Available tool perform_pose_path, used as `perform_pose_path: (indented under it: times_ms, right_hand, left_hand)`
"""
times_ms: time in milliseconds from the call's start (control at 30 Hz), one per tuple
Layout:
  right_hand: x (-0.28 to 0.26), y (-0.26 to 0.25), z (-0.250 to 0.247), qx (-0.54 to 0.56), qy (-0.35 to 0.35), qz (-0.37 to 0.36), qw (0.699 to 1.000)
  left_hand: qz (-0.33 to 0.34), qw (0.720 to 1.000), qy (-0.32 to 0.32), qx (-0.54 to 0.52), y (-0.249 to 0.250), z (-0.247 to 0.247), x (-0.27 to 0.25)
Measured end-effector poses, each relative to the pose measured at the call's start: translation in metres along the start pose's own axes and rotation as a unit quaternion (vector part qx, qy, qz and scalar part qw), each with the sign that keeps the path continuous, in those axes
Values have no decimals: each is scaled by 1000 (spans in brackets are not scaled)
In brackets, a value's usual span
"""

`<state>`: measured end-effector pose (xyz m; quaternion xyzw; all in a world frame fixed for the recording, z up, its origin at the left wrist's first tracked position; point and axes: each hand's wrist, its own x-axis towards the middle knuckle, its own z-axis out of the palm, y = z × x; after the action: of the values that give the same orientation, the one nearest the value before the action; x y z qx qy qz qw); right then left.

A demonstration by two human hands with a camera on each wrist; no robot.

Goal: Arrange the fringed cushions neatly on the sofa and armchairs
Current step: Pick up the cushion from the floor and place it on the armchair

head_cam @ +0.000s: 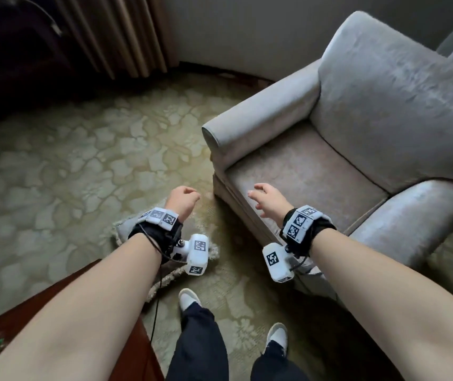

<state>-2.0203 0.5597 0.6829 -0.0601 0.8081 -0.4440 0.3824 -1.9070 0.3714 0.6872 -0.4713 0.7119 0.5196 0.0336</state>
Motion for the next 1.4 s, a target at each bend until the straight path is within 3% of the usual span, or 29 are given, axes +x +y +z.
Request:
perform_pose_path:
  times_ms: [233,500,967,1267,1400]
  right_hand:
    - [87,-39,117,-15,-29,46,998]
    - [189,-27,210,-70,-61,84,992]
    - [408,133,350,-141,-148,128,971]
    - [498,232,403,-156,-169,127,965]
    - [526,268,422,-152,-171,129,965]
  left_hand:
    - [-57,998,8,8,-69,-82,108]
    - [-139,990,12,0,-163,-113,212]
    - [-279,955,95,26,-377,-68,415]
    - [-370,920,132,-17,-504,-18,488]
    - [-410,889,192,-61,-536,-9,502]
